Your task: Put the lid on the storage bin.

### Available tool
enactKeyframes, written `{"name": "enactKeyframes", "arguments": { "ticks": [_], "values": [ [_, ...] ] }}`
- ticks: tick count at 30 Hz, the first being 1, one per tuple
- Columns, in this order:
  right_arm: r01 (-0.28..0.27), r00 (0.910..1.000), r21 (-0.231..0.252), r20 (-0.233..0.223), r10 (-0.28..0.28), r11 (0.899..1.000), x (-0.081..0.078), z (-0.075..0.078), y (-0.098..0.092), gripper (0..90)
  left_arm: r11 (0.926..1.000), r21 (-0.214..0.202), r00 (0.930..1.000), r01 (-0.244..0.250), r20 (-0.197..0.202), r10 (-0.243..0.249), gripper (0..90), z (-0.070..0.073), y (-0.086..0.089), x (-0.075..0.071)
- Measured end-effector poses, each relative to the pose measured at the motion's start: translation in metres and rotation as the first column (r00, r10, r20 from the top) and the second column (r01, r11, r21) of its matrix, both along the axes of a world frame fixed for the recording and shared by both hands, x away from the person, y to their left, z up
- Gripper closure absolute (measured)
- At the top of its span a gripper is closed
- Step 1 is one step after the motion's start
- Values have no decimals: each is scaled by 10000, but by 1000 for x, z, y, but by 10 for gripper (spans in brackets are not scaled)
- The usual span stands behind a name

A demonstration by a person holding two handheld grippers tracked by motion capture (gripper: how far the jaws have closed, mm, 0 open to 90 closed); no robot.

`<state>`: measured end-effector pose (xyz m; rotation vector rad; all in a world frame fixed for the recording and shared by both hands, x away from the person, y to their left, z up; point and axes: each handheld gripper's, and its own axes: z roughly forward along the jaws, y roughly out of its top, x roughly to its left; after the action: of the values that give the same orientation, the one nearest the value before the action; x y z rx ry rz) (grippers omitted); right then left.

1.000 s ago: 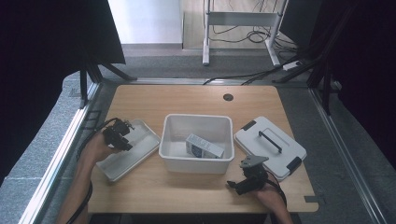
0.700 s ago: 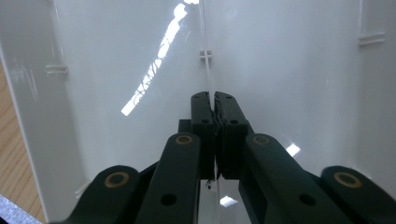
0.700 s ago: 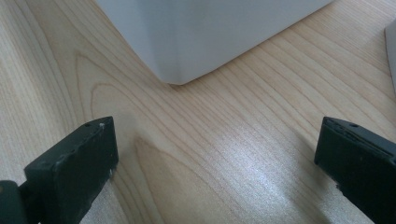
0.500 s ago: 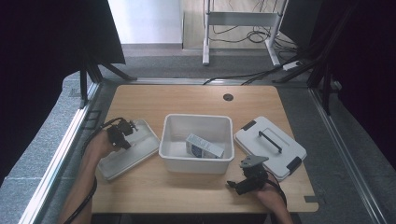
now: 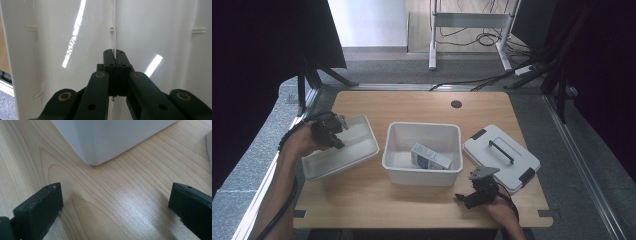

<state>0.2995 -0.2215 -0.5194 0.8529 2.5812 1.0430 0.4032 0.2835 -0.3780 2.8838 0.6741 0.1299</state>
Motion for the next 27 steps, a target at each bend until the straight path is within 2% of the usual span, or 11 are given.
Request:
{"name": "enactKeyframes", "arguments": {
  "ticks": [4,9,15,18,20,24,27],
  "values": [
    [4,10000,-3,-2,-4,10000,0,0,0,0,9990,44,9989,440,175,-441,891,22,-2,-6],
    [26,10000,-1,-3,-26,10000,0,0,0,0,9949,-179,9940,998,475,-988,891,47,-10,-14],
    [32,10000,-1,-3,-32,10000,0,0,0,0,9875,-222,9858,1561,654,-1544,890,69,-36,-17],
    [36,10000,-2,-6,-36,10000,0,0,0,0,9827,-263,9812,1831,676,-1810,890,75,-53,-16],
    [36,10000,-1,-4,-36,10000,0,0,0,0,9780,-267,9761,2071,732,-2047,890,77,-67,-14],
    [31,10000,-9,3,-31,10000,0,0,0,0,9632,-77,9610,2688,690,-2676,890,79,-99,-11],
    [34,10000,-8,0,-34,10000,0,0,0,0,9522,-103,9502,3053,685,-3039,890,77,-124,-8]
  ]
}}
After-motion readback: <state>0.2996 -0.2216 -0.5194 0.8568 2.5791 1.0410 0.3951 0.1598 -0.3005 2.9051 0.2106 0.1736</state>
